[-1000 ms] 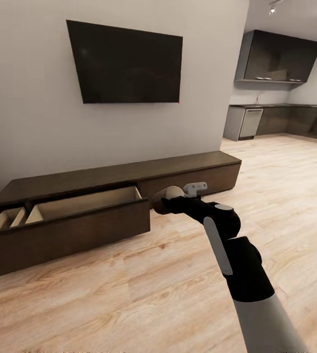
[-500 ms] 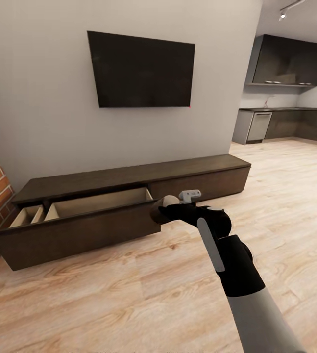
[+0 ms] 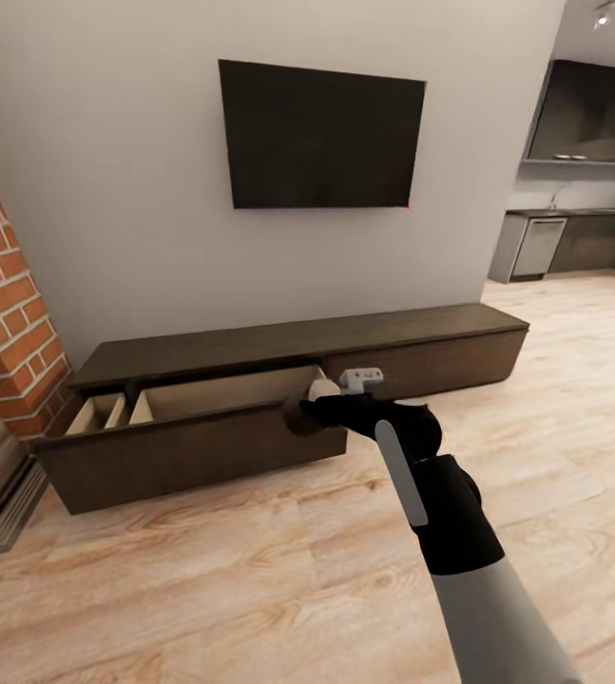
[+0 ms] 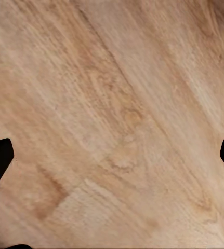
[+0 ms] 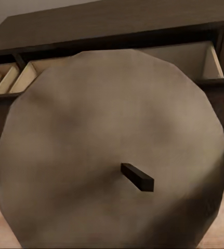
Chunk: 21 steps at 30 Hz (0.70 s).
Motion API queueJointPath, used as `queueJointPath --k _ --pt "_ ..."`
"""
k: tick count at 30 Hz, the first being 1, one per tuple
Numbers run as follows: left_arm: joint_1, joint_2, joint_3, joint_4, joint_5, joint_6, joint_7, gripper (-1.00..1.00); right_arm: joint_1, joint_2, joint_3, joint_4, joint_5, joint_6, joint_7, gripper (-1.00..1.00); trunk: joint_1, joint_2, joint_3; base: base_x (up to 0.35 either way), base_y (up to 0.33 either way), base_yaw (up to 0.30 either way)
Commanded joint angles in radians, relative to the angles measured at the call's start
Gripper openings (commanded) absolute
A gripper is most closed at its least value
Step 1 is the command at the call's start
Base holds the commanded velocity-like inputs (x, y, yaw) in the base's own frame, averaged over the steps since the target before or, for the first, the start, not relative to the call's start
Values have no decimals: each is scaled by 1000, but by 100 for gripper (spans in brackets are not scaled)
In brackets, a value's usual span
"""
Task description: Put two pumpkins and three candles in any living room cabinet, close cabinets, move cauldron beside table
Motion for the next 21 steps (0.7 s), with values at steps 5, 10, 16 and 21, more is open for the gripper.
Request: queueJointPath --k 5,10,16,21 --pt "0 0 -1 -1 10 1 6 100 -1 -2 0 0 -2 4 -1 -100 0 0 -3 280 171 263" --pt "10 -6 3 -51 -15 0 2 100 3 -4 -1 -13 1 4 -2 -100 0 0 -5 320 57 256" --pt "132 -42 6 -297 -28 0 4 100 4 -6 -1 -16 6 5 -3 -100 0 0 -8 328 10 276" --pt "161 -52 4 -351 -34 2 11 100 0 -4 0 4 7 4 -71 -100 0 0 -11 334 -40 277"
